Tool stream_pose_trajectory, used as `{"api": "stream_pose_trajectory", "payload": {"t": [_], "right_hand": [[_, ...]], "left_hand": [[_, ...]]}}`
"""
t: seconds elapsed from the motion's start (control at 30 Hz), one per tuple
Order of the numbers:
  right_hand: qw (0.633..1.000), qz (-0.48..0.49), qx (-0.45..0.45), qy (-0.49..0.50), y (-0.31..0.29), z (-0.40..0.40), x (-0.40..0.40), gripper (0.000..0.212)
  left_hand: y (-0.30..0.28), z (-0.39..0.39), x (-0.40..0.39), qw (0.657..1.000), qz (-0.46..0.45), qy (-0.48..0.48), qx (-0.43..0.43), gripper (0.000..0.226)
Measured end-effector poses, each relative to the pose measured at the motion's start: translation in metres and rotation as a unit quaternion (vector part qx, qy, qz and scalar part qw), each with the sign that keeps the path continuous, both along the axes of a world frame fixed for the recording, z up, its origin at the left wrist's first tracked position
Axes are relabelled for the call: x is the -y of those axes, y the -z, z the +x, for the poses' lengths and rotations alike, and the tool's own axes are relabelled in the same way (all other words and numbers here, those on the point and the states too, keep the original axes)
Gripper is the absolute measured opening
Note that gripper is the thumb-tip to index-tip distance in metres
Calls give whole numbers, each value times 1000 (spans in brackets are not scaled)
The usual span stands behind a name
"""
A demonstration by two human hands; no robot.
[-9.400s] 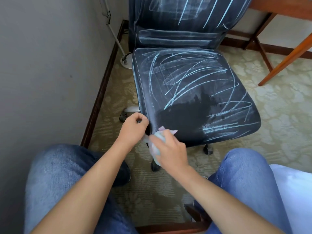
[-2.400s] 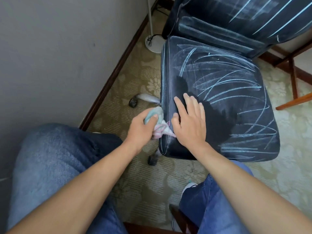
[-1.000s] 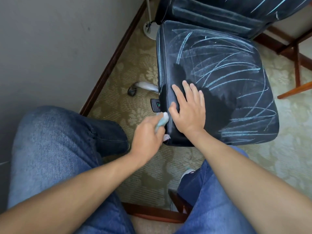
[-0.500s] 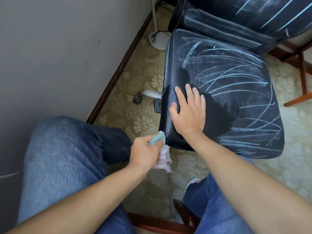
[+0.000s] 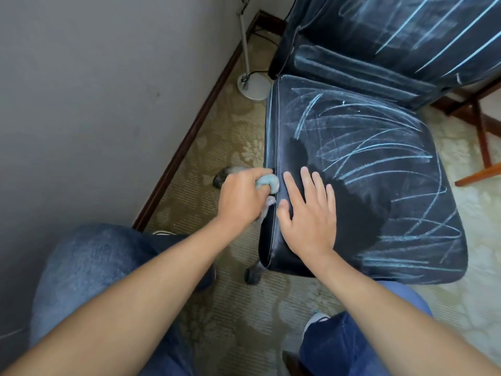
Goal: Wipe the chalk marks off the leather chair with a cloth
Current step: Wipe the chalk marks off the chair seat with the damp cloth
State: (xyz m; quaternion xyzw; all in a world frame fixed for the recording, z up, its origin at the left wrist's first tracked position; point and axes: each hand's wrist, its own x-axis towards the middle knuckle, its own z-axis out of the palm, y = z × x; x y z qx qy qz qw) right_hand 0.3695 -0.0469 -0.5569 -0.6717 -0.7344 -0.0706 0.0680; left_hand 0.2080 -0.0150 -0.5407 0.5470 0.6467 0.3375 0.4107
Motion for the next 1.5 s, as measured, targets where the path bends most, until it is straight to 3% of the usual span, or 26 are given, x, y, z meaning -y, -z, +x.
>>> {"api": "stream_pose_trajectory", "payload": {"t": [0.17, 0.37, 0.53, 0.83, 1.0, 1.23, 1.37, 1.5], "right_hand": [[1000, -3, 10, -2, -1, 1, 1, 58], [1000, -3, 5, -12, -1, 3, -1, 58], [999, -16, -8, -35, -4, 11, 5, 61], [991, -102, 41, -79, -19, 56, 42, 88], [990, -69, 22, -124, -15, 84, 52, 84], [990, -42, 2, -134, -10, 82, 51, 82], [991, -39, -3, -127, -8, 77, 48, 82], [990, -35, -6, -133, -6, 76, 47, 82]], "left_hand": [[-3, 1, -71, 1000, 19, -6, 2, 26], [16, -3, -120, 999, 13, -37, 18, 32], [15, 0, -69, 999, 11, -23, 32, 34], [10, 24, 33, 996, -22, 38, 82, 32], [23, 39, 34, 998, 14, 57, 13, 23], [18, 20, -67, 991, 29, -130, -7, 29], [2, 2, -135, 985, 57, -160, -45, 23], [-15, -11, -190, 984, 56, -127, -116, 29]]}}
